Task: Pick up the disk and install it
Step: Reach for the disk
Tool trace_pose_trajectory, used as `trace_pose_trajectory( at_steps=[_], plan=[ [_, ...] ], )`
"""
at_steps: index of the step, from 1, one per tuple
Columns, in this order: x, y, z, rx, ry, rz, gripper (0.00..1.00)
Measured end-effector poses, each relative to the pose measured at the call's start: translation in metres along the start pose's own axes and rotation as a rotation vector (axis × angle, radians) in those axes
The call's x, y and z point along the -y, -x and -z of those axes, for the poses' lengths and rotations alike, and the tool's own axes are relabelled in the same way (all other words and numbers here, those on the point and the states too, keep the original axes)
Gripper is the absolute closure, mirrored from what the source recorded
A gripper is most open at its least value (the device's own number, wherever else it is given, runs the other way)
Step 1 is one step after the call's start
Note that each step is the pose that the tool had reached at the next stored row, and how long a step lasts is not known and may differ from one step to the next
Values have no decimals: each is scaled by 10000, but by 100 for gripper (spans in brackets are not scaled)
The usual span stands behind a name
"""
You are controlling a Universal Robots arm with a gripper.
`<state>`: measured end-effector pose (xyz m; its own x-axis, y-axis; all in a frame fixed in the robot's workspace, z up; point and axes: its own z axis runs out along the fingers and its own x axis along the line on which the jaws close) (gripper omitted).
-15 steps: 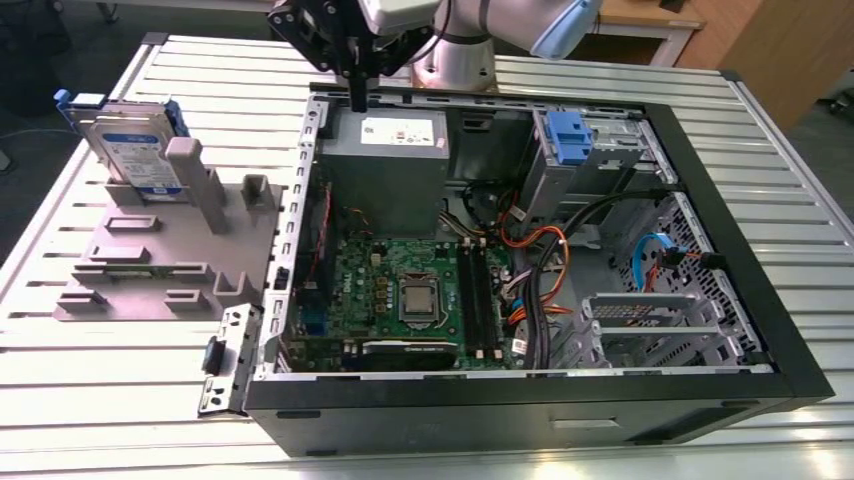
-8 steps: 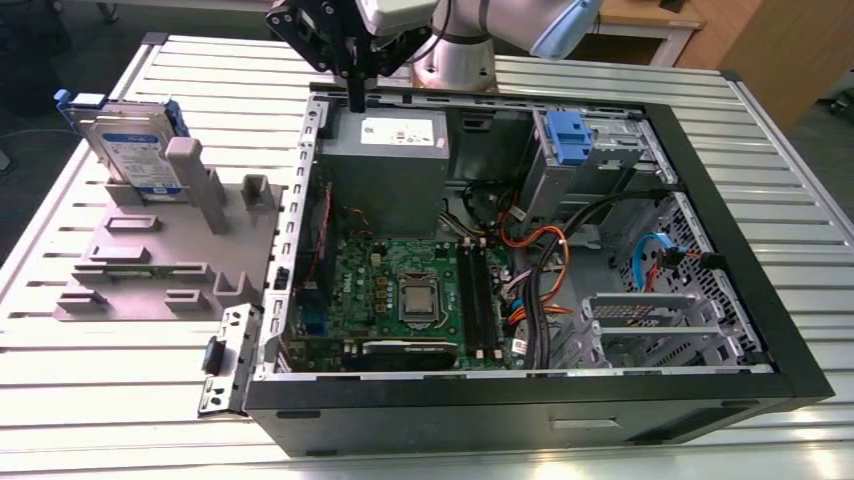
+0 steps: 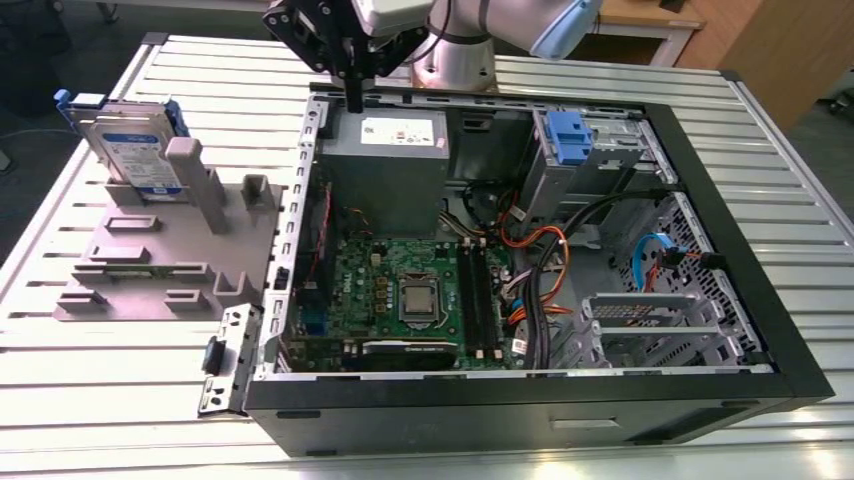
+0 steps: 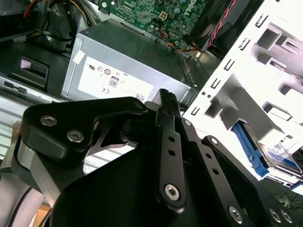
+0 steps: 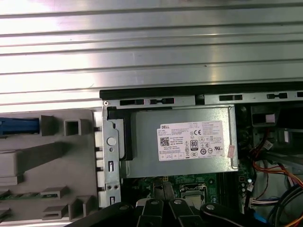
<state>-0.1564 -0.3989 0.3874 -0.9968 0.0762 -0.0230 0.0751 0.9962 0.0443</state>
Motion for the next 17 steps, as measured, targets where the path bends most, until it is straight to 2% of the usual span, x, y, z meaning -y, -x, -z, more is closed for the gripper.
trace_pose_trajectory(
  at_steps=[17],
  plan=[
    [4,-39,-13,-34,-3,-2,89]
  ],
)
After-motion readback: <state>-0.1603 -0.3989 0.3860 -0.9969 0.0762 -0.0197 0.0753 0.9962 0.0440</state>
